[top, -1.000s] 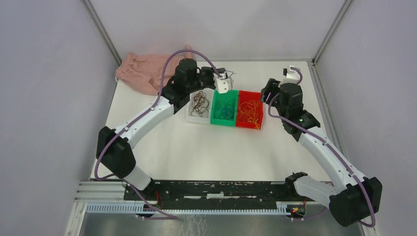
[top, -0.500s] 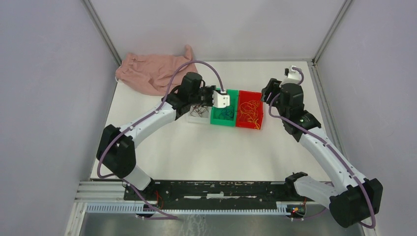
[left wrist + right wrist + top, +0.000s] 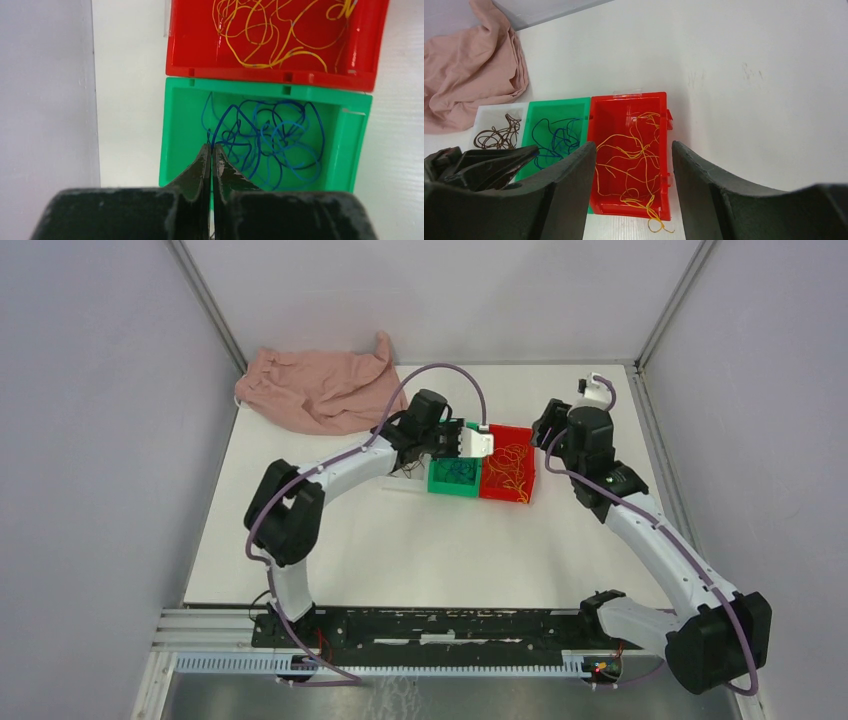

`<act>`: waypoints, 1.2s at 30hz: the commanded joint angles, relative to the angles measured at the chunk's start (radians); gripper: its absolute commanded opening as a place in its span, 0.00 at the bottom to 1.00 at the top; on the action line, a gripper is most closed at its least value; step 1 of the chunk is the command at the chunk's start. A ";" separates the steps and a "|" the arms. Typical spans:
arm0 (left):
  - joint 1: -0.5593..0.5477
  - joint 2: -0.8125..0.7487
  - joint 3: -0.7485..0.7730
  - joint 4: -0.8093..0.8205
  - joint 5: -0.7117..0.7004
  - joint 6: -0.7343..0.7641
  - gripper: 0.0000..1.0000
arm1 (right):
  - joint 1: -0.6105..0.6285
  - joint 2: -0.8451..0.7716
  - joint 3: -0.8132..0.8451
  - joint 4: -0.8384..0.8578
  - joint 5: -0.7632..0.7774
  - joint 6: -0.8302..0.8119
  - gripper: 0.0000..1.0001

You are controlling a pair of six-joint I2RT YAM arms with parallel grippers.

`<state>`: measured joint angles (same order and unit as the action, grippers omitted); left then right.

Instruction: Untangle the cables

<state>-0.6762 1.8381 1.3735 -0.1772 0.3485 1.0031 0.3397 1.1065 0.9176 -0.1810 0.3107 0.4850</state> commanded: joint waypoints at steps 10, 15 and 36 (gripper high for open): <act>-0.010 0.195 0.182 -0.095 -0.210 0.035 0.03 | -0.030 0.004 0.003 -0.133 -0.120 0.057 0.65; -0.009 0.218 0.169 -0.083 -0.202 0.016 0.03 | -0.031 -0.053 -0.075 -0.211 -0.155 0.078 0.68; 0.068 0.140 0.532 -0.678 -0.051 0.001 0.90 | -0.030 0.050 -0.245 -0.131 -0.256 0.145 0.62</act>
<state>-0.6262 2.0689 1.7935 -0.6647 0.2165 1.0012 0.3130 1.1297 0.6971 -0.3973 0.0811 0.5987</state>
